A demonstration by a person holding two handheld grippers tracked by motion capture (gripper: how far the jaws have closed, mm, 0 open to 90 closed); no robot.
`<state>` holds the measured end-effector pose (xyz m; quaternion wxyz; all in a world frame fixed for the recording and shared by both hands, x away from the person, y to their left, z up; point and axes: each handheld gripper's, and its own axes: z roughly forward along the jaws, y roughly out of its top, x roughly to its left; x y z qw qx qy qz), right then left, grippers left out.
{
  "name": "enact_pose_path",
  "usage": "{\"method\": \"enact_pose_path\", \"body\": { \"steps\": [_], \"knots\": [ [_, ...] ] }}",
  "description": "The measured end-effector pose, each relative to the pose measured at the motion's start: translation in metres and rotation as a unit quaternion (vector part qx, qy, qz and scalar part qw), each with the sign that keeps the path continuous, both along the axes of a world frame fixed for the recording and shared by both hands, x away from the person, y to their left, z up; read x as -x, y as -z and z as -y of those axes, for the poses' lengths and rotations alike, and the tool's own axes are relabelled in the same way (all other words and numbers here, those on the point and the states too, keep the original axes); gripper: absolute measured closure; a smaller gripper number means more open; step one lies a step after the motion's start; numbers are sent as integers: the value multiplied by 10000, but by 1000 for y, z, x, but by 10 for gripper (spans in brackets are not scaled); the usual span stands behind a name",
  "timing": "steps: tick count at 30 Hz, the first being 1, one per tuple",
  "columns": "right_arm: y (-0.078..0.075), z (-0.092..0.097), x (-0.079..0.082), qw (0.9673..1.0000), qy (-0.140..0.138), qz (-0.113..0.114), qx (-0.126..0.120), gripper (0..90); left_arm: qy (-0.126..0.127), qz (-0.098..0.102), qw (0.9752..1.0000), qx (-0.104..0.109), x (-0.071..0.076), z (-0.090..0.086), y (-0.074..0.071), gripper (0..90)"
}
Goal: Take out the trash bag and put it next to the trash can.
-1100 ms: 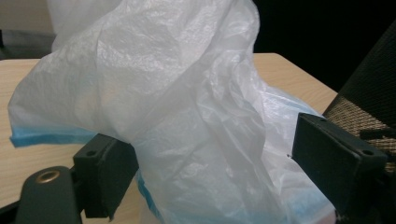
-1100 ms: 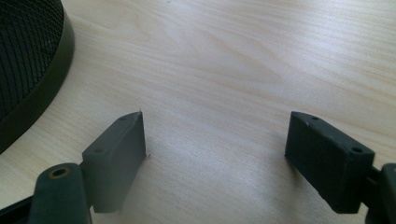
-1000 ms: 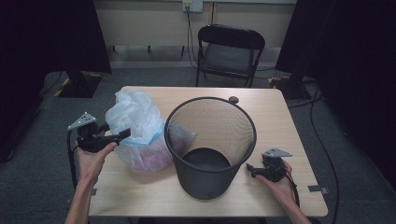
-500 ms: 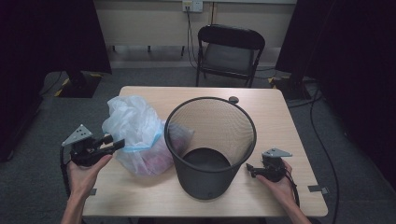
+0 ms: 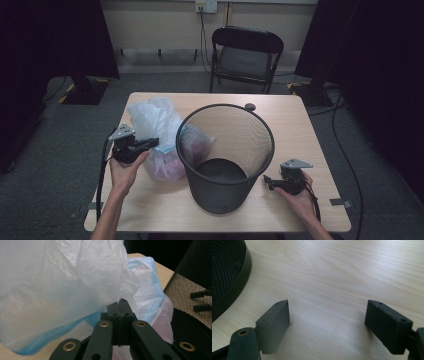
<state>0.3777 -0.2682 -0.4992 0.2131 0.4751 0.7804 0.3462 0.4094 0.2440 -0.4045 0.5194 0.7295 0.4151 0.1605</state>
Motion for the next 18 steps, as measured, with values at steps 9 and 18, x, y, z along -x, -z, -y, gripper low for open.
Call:
{"method": "enact_pose_path", "body": {
  "steps": [9,18],
  "knots": [
    [0,0,0,10000,-1,4,2,189,-276,-111,9995,-60,14,-11,0,277],
    [0,0,0,10000,-1,5,3,189,-390,49,9990,-219,56,-26,0,259]
  ]
}}
